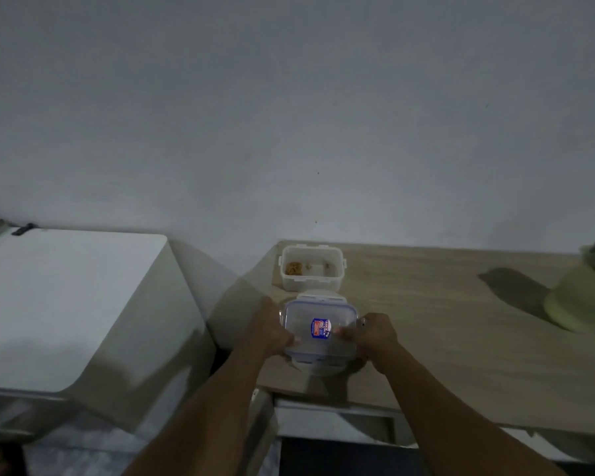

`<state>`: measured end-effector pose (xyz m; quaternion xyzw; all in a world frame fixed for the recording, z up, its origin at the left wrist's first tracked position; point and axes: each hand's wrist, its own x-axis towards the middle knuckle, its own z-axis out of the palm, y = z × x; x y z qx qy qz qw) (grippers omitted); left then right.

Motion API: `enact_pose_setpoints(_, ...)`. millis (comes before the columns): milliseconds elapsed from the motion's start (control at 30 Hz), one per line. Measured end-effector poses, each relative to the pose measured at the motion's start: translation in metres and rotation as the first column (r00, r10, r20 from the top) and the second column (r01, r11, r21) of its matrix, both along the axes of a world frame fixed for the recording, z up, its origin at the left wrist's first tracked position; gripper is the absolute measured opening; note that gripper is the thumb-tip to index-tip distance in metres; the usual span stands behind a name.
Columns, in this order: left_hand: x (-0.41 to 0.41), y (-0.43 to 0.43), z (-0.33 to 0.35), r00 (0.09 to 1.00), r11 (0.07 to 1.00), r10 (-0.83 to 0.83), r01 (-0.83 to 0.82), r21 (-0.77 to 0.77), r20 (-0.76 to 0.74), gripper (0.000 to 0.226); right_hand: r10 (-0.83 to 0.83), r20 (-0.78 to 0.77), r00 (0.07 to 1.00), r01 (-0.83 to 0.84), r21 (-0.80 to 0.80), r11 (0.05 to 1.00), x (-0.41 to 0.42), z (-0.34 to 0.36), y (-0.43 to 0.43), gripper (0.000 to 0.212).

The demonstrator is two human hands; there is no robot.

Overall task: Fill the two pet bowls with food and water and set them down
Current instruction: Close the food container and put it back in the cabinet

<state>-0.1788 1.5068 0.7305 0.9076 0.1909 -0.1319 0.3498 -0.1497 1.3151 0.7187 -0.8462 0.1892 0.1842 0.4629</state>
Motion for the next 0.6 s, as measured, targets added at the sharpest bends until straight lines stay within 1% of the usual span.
enact_pose_setpoints(33,0.005,0.002,0.007,0.998,0.998,0.049,-0.048,-0.047,0.029,0.074,-0.010,0.031,0.999,0.009,0.010,1.000,0.009,0.001,-0.002,0.053)
enact_pose_setpoints(100,0.019,0.006,0.021,0.988,0.990,0.132,-0.127,-0.059,0.086,0.058,-0.038,0.094,0.995,0.035,0.028,0.999,0.023,0.018,0.000,0.042)
enact_pose_setpoints(167,0.034,0.008,0.035,0.965,0.973,0.220,-0.206,-0.108,0.140,0.047,-0.088,0.138,0.987,0.080,0.059,0.995,0.038,0.035,0.003,0.034)
enact_pose_setpoints(233,0.051,0.012,0.044,0.936,0.942,0.309,-0.277,-0.189,0.170,0.044,-0.128,0.182,0.975,0.114,0.086,0.990,0.056,0.042,0.008,0.031)
enact_pose_setpoints(333,0.076,0.015,0.050,0.908,0.901,0.385,-0.329,-0.284,0.168,0.039,-0.184,0.226,0.957,0.152,0.149,0.977,0.085,0.044,0.013,0.027)
enact_pose_setpoints(433,0.102,0.021,0.045,0.894,0.880,0.420,-0.360,-0.310,0.157,0.038,-0.219,0.216,0.951,0.188,0.158,0.969,0.109,0.041,0.018,0.025)
enact_pose_setpoints(600,0.132,0.028,0.034,0.881,0.844,0.464,-0.405,-0.352,0.098,0.043,-0.240,0.216,0.947,0.218,0.119,0.969,0.134,0.032,0.025,0.031)
